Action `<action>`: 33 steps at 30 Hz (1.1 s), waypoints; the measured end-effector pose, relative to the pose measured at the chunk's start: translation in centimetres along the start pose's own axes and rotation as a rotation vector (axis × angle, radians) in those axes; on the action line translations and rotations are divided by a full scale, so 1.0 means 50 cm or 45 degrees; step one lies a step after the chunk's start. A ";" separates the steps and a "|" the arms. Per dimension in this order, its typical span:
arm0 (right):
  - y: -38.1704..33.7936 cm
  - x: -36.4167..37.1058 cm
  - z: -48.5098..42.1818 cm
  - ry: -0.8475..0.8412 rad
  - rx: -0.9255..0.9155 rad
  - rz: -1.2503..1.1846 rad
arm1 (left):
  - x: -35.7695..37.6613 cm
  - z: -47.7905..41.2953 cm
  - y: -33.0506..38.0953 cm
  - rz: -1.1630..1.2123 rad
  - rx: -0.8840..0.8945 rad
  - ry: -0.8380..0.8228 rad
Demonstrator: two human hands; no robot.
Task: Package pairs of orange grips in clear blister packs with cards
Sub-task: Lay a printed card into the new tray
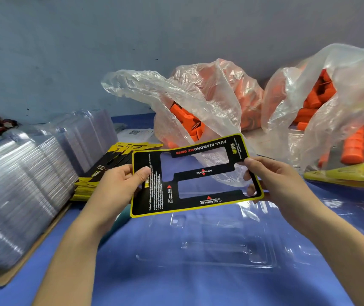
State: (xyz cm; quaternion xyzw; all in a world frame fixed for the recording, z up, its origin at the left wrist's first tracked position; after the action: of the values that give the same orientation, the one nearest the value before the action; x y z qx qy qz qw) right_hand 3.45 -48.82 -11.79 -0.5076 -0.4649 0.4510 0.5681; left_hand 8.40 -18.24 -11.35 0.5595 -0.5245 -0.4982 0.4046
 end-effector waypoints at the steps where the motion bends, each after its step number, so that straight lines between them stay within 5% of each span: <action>1: 0.002 -0.002 -0.001 0.000 0.007 0.007 | 0.001 -0.001 -0.002 0.004 -0.009 -0.007; 18: -0.003 -0.029 0.031 -0.052 -0.167 0.334 | -0.021 0.008 -0.005 -0.154 0.148 -0.036; 27: 0.020 -0.017 0.094 0.008 -0.335 1.229 | 0.020 0.030 -0.037 -0.548 0.151 -0.100; 33: 0.011 -0.016 0.114 0.027 -0.488 1.497 | 0.034 0.040 -0.022 -0.679 0.175 -0.105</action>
State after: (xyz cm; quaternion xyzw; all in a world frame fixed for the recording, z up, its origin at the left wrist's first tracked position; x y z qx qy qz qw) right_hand -2.32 -48.66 -12.10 -0.7764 -0.1742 0.5920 0.1279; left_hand 6.54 -19.65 -13.02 0.6831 -0.4074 -0.5726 0.1986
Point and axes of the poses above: each hand's wrist, its own z-axis away from the middle knuckle, its own x-axis out of the palm, y = z × x, the point moved 8 cm from there along -z, towards the middle knuckle, and after that the axes turned 8 degrees about x, right-handed, at the moved point
